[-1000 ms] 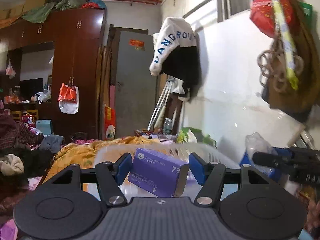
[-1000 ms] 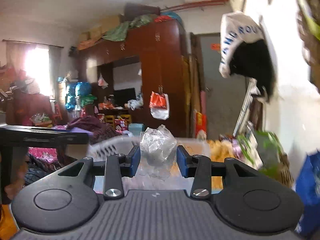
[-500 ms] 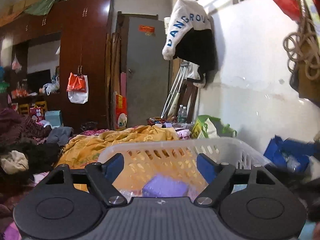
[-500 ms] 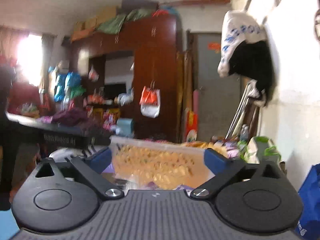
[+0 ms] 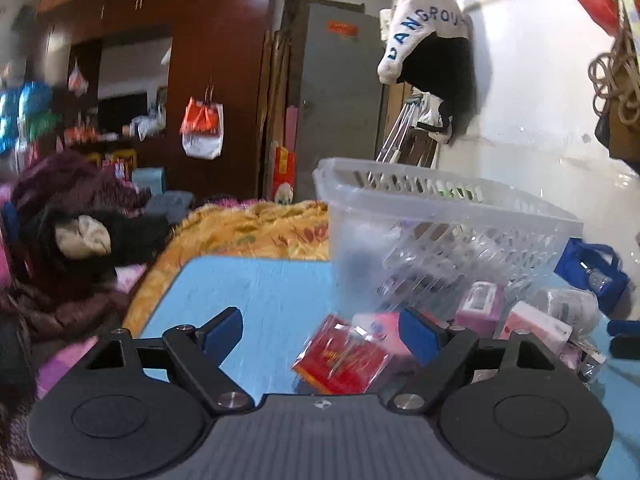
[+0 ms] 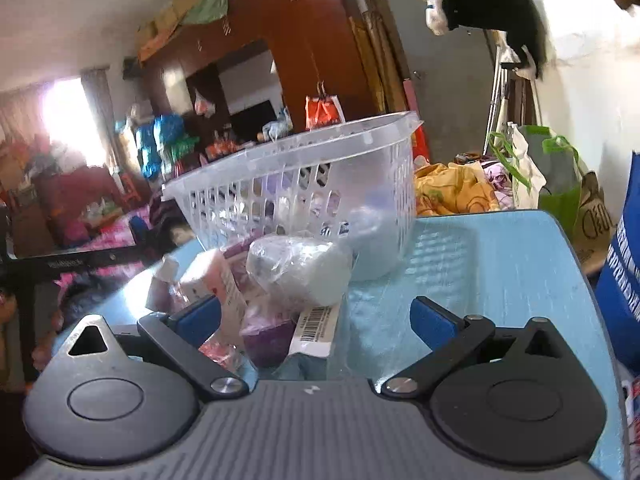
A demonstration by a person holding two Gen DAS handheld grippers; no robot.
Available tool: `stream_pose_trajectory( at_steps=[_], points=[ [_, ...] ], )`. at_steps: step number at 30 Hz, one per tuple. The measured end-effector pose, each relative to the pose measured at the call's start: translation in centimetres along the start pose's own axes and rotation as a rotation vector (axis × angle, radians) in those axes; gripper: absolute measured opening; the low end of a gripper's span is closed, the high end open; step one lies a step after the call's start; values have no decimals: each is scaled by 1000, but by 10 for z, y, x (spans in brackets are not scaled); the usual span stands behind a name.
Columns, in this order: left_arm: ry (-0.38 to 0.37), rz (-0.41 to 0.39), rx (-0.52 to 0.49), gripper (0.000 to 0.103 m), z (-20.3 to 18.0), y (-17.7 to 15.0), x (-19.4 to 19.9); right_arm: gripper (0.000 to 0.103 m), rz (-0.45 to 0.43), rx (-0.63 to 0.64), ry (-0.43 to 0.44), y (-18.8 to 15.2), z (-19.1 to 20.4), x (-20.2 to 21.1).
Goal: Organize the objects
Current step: 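Grasp red wrapped box with left tool while right tool grasps clear-wrapped bottle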
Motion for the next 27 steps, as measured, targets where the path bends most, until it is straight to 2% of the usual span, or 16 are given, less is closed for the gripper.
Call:
stream_pose_trajectory(
  at_steps=[2, 5, 7, 11, 15, 20, 27],
  points=[
    [-6, 11, -9, 88, 3, -5, -2, 96, -2, 27, -22, -4, 3, 0],
    [-27, 22, -3, 88, -2, -8, -11, 100, -101, 21, 29, 3, 6, 16],
    [-44, 30, -4, 88, -5, -13, -14, 101, -87, 11, 51, 11, 10, 7],
    [-75, 33, -20, 88, -9, -21, -18, 101, -30, 34, 20, 19, 18, -21],
    [-90, 72, -41, 88, -13, -26, -25, 100, -5, 65, 4, 20, 21, -35],
    [-83, 126, -53, 88, -13, -33, -31, 76, 13, 96, -11, 8, 20, -33],
    [-87, 156, -136, 88, -21, -41, -24, 74, -33, 101, 1, 10, 21, -23]
  ],
)
Point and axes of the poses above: each gripper's, at about its wrist camera, not at the fingertips, and x roughly against the way its jaws point, z to its left, y to its top, the point moved 8 cm from there along -x, roughly the way its jaws point, and after that the axes turned 9 degrees about -x, right-handed, at the moved point
